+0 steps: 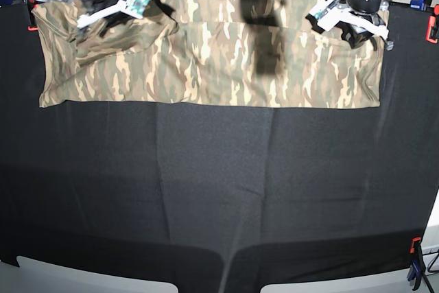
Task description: Layout the t-shirt on the table in an organized manner, then fold the t-shirt properly
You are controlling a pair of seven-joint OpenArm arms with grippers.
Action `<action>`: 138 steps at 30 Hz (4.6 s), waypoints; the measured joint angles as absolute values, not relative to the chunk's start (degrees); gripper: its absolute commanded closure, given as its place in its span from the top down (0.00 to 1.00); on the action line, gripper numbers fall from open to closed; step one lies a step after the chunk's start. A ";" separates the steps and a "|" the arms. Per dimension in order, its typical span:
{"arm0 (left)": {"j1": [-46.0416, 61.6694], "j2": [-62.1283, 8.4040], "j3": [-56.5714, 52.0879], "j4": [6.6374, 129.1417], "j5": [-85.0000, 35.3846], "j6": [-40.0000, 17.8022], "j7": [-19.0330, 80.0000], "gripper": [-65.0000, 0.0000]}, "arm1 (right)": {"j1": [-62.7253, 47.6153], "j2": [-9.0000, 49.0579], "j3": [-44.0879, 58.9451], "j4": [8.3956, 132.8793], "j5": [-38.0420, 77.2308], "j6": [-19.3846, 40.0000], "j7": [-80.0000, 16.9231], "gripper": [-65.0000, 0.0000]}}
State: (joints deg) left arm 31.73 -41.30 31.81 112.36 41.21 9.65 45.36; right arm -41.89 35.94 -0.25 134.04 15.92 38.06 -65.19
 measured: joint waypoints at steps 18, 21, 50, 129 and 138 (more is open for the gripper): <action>31.70 -41.30 31.81 112.36 40.93 9.89 45.04 0.26 | -42.39 48.60 -0.27 134.10 39.51 39.90 -67.02 0.35; 31.70 -41.30 31.81 112.36 40.93 9.85 45.80 0.34 | -42.37 48.73 -0.27 134.10 39.22 39.90 -68.25 0.35; 24.64 -41.08 31.94 112.38 31.90 25.65 40.10 0.34 | -42.37 48.66 -0.27 134.10 35.46 39.92 -67.37 0.35; 15.66 -31.07 31.81 112.44 10.31 17.76 41.95 0.34 | -28.29 60.23 -32.93 119.28 -23.16 34.04 -33.80 0.28; 15.66 -29.87 31.81 112.44 10.31 17.74 41.78 0.34 | -28.27 59.48 -32.91 116.84 -26.83 29.43 -33.87 0.28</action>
